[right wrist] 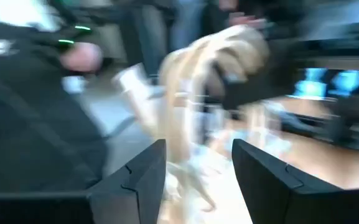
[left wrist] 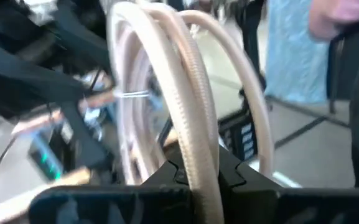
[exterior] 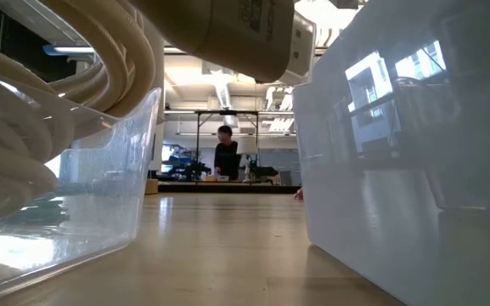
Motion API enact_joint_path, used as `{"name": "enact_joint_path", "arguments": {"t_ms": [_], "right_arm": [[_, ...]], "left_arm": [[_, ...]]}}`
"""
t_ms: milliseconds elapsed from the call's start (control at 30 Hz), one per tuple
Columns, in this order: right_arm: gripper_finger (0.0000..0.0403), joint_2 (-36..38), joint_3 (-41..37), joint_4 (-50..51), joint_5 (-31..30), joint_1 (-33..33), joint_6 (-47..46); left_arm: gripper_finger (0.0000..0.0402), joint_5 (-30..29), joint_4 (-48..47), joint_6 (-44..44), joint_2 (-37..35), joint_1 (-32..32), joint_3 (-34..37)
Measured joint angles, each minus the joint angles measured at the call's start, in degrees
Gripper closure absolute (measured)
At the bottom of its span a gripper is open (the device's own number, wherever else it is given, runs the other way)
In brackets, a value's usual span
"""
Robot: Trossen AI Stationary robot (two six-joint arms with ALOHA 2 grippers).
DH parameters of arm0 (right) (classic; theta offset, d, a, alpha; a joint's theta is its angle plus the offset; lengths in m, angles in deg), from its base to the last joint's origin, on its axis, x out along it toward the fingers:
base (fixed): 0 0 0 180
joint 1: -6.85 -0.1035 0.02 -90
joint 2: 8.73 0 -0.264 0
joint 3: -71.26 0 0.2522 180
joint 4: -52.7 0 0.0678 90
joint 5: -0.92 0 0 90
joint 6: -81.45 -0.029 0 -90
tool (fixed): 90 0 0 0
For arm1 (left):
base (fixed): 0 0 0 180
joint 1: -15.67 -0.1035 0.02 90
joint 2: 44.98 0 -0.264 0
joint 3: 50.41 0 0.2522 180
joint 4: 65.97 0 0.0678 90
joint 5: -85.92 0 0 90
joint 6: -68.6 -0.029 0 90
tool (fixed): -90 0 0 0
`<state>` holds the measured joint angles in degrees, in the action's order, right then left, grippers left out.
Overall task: Pick & Place USB Port
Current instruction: Put the pink HDMI cable into the transparent bin
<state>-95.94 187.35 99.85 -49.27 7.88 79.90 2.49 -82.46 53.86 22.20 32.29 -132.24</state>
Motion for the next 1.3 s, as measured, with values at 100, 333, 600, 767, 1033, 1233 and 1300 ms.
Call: {"name": "enact_joint_path", "arguments": {"t_ms": [100,333,600,767,1033,1233,1300], "right_arm": [[0.0227,3.0,0.0,5.7,-9.9,2.0,2.8],[0.0227,5.9,0.0,16.9,-25.1,3.6,4.6],[0.0227,4.6,-0.1,20.6,-27.8,2.0,0.2],[0.0226,3.2,-0.1,21.9,-27.9,-1.2,-2.4],[0.0226,1.0,-0.1,23.6,-33.9,-6.9,-6.5],[0.0226,0.9,-0.1,24.1,-33.5,-8.8,-5.4],[0.0226,0.9,-0.1,24.9,-33.5,-8.8,-3.9]], "left_arm": [[0.0398,-7.4,-8.2,0.6,-2.0,4.5,-1.1],[0.0398,-18.5,-25.0,6.3,-2.7,16.6,-3.6],[0.0398,-28.6,-25.5,15.6,1.9,28.8,-3.6],[0.0398,-34.7,-27.2,21.6,6.4,33.9,-3.6],[0.0398,-37.6,-29.5,33.5,16.3,36.0,-3.5],[0.0398,-38.6,-28.3,47.3,21.8,36.0,-3.4],[0.0398,-40.0,-27.7,53.7,23.1,36.0,-3.4]]}}
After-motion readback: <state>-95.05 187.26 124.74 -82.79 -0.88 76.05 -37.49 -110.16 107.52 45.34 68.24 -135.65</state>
